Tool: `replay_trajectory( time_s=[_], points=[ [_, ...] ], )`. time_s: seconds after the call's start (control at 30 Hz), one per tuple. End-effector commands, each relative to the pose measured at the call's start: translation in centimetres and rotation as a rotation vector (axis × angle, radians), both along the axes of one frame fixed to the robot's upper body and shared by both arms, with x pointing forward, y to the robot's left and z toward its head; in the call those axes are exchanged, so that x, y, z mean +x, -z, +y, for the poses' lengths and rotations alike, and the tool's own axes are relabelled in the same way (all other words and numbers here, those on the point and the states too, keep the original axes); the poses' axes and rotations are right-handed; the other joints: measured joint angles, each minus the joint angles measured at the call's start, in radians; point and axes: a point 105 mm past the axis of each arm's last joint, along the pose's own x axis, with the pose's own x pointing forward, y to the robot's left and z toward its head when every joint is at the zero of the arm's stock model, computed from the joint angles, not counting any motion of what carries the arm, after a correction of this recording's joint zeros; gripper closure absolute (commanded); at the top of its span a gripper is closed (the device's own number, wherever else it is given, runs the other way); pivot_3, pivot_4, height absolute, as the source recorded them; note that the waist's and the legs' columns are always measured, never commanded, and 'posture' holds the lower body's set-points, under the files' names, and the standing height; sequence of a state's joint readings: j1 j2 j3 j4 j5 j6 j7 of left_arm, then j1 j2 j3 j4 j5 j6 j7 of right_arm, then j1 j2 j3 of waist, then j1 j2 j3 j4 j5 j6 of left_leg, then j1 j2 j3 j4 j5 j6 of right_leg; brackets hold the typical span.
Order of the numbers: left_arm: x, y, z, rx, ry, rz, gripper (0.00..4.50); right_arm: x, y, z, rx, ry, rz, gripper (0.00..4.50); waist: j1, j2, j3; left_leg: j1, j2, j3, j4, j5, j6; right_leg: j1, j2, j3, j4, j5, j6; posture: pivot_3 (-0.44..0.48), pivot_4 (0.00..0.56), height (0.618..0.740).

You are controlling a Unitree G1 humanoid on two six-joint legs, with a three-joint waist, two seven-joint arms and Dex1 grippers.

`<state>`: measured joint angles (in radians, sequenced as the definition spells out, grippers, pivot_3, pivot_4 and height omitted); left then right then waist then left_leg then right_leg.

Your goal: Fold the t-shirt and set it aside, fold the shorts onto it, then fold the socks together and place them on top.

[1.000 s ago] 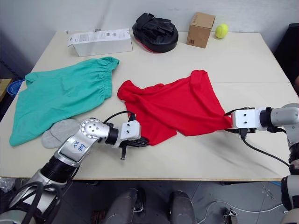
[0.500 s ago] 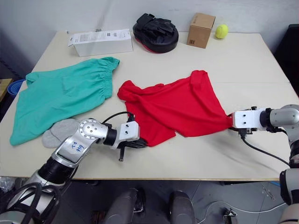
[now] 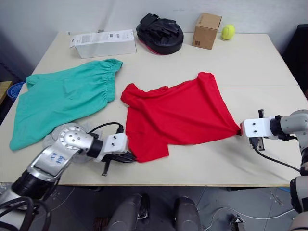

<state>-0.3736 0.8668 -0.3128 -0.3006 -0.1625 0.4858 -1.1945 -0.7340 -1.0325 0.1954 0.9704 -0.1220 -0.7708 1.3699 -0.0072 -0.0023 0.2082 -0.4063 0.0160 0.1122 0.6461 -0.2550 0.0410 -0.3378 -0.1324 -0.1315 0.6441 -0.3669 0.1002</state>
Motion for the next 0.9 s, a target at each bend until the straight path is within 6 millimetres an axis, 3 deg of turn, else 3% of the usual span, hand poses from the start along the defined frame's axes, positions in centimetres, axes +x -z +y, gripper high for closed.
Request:
replay_trajectory(
  time_s=[0.03, 0.23, 0.5, 0.9],
  points=[
    [-1.2, -1.1, 1.6, 0.023, 0.045, 0.015, 4.5, -1.6, -1.0, -0.3, 0.023, -0.02, 0.071, 4.46, 0.004, 0.0, 0.0, 0.0, 0.0, 0.0, 0.0, 0.0, 0.0, 0.0, 0.0, 0.0, 0.0, 0.0, 0.0, 0.0, 0.15, 0.74],
    [-1.9, -2.3, 2.8, 0.019, 0.057, 0.046, 4.5, -4.7, -0.4, 0.5, 0.063, -0.03, 0.247, 4.46, 0.006, 0.0, 0.0, 0.0, -0.001, -0.001, 0.001, -0.001, 0.001, 0.0, -0.002, 0.0, 0.0, 0.0, 0.0, 0.0, 0.15, 0.74],
    [-4.1, -1.9, 3.9, 0.04, 0.09, 0.113, 4.5, -11.0, 0.6, 0.8, 0.061, -0.005, 0.522, 4.46, 0.006, 0.001, 0.001, 0.0, 0.0, 0.0, -0.001, -0.002, 0.0, -0.001, -0.002, 0.0, 0.0, 0.0, 0.0, 0.0, 0.15, 0.74],
    [-5.7, -0.5, 3.9, 0.032, 0.06, 0.157, 4.5, -12.7, 2.2, 1.4, 0.122, 0.039, 0.498, 4.46, 0.01, 0.001, 0.001, -0.001, 0.0, 0.0, -0.001, -0.004, 0.0, -0.001, -0.002, 0.0, -0.001, 0.0, 0.0, 0.0, 0.15, 0.74]
  ],
)
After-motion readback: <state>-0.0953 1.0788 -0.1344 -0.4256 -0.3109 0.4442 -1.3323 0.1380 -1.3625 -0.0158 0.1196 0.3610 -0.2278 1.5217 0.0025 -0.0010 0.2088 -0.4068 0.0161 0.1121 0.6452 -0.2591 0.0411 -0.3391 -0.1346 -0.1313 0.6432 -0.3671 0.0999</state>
